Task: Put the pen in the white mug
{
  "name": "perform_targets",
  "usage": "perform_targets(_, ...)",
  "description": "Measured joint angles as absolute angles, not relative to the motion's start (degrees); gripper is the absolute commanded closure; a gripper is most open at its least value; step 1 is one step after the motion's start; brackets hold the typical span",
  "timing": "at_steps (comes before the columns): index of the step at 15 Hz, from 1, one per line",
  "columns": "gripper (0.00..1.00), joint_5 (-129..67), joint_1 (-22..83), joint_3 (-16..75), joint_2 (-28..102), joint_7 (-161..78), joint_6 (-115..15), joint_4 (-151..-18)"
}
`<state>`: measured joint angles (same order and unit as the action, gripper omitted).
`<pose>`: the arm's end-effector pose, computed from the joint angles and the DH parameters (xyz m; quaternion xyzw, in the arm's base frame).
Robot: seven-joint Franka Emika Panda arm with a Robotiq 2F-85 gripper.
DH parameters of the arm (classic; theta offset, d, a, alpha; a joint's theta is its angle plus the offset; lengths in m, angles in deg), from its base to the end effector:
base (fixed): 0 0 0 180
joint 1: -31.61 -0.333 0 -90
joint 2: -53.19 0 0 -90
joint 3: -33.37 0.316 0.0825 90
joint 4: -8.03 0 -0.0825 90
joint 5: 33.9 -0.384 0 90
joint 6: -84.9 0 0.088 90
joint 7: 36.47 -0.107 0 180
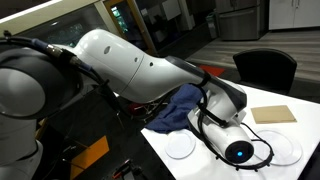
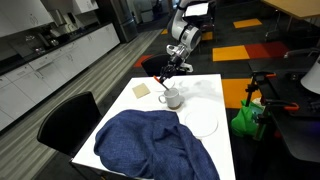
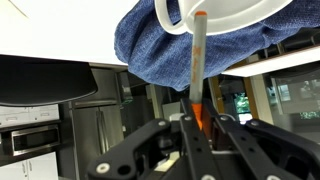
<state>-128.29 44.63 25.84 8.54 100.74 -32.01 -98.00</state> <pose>0.5872 -0.1598 0.0954 -0.7866 -0.3184 -0.4524 0.2742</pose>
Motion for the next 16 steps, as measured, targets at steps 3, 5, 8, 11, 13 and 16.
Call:
perform_targets(3,0.96,-128.3,44.4,25.9,7.7,100.7,-32.0,-97.8)
perform_targets(5,0.96,-128.3,44.4,25.9,7.1,100.7,-32.0,-97.8)
perform_targets(8,0.53,-128.3,44.4,25.9,6.4,100.7,-32.0,-97.9)
perform_targets(11,0.30,-128.3,44.4,25.9,6.0,100.7,-32.0,-98.0)
perform_targets(13,0.14,-128.3,44.4,25.9,5.9,100.7,-32.0,-98.0)
perform_targets(16,0.00,-128.3,44.4,25.9,6.0,100.7,-31.9,-98.0)
